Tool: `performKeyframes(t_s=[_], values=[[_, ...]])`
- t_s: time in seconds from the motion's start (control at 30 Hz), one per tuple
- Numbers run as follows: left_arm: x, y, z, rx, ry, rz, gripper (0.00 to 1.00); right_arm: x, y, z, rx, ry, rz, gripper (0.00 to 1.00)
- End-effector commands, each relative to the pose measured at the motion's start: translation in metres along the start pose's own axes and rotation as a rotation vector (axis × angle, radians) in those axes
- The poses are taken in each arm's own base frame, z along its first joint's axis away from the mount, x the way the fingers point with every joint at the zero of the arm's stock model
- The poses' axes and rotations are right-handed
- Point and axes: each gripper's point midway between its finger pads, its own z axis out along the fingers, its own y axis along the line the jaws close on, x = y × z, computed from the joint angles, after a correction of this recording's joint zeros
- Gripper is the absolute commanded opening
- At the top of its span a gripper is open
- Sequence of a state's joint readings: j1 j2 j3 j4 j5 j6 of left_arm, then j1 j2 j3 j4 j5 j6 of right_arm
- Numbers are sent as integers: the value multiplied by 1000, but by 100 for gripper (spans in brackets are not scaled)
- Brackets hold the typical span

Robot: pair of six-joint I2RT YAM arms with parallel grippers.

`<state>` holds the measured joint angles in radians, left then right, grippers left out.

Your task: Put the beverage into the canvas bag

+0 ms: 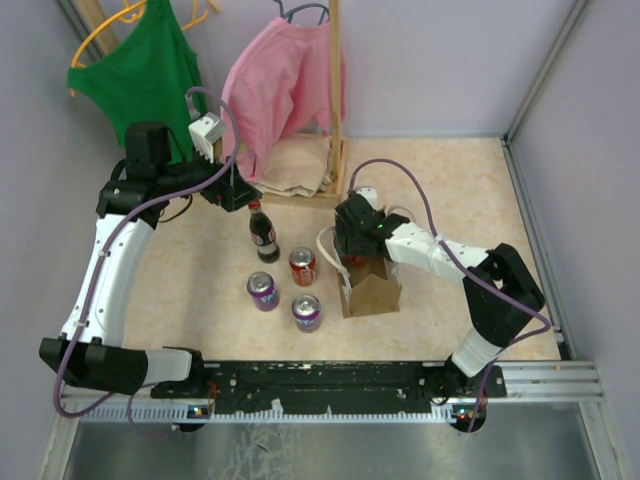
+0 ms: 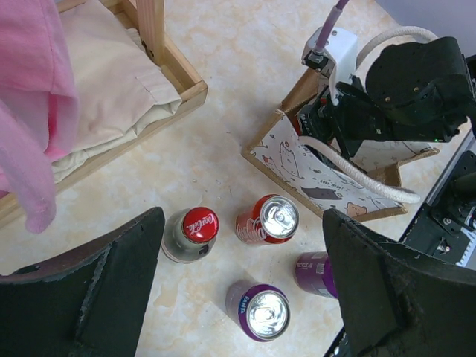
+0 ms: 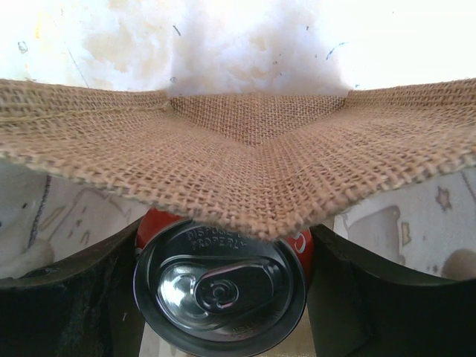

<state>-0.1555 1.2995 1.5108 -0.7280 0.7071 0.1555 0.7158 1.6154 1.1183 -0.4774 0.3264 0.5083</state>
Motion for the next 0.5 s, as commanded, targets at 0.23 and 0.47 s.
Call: performKeyframes(t_s=[0.23,0.47], values=[[-8,-8,-5,17,-23,34,93,-29,4,0,-37,-128,55,67],[-8,-10,-6,26,-26,32,93,-41,8,-13,-92,-197,55,85]])
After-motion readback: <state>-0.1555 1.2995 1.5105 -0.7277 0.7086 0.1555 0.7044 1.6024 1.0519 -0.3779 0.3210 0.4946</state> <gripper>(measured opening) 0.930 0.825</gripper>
